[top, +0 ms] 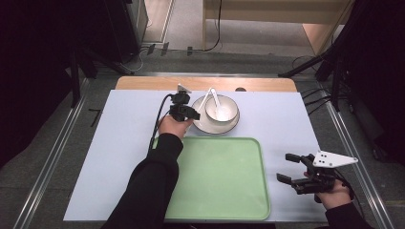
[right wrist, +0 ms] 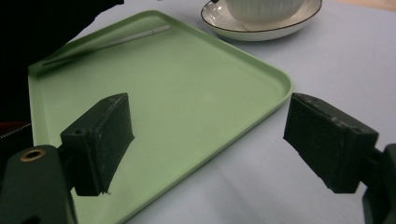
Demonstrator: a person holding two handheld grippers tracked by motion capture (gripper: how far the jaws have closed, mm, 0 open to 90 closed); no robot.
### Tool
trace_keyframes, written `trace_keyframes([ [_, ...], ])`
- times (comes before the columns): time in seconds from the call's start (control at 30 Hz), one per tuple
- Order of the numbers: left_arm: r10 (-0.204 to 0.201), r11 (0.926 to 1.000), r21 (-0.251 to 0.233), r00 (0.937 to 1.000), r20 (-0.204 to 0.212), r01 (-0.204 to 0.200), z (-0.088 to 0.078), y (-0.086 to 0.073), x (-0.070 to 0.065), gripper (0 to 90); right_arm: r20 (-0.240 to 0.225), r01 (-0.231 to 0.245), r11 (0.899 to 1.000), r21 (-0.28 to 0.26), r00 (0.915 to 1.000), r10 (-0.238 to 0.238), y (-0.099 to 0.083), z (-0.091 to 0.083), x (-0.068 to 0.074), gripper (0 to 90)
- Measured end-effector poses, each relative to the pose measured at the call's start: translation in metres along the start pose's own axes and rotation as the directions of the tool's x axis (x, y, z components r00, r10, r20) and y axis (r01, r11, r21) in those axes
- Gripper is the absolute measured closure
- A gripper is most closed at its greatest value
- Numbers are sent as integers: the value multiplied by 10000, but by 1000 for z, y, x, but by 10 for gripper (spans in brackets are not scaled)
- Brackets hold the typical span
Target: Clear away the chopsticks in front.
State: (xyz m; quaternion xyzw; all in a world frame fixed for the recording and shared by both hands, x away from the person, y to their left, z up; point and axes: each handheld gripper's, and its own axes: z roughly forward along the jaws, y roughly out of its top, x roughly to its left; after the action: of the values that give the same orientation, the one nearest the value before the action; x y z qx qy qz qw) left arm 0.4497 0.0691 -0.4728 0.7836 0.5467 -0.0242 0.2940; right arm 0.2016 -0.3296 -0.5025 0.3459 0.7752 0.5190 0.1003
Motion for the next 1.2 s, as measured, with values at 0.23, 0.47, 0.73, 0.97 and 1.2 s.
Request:
trace_keyframes([
  [0.23,-79,9994,-329,9999,151,84,-27,-5,11,862,28,20,10000,-19,10000,-20,0,0,0,163],
  [0.47,-40,9984,-561,9999,149,48,-52,-18,22,862,8,2,10000,26,10000,-2,0,1,0,163],
  [0.73,309,9961,-827,9995,112,-299,-75,-39,26,862,13,17,9999,115,10000,-17,-1,1,1,163],
  [0.97,550,9952,-816,9984,133,-538,-85,-61,22,861,56,16,9999,157,10000,-16,-1,2,1,163],
  [1.2,807,9949,-625,9963,289,-788,-91,-88,18,862,83,19,9999,109,10000,-20,-1,0,1,163],
])
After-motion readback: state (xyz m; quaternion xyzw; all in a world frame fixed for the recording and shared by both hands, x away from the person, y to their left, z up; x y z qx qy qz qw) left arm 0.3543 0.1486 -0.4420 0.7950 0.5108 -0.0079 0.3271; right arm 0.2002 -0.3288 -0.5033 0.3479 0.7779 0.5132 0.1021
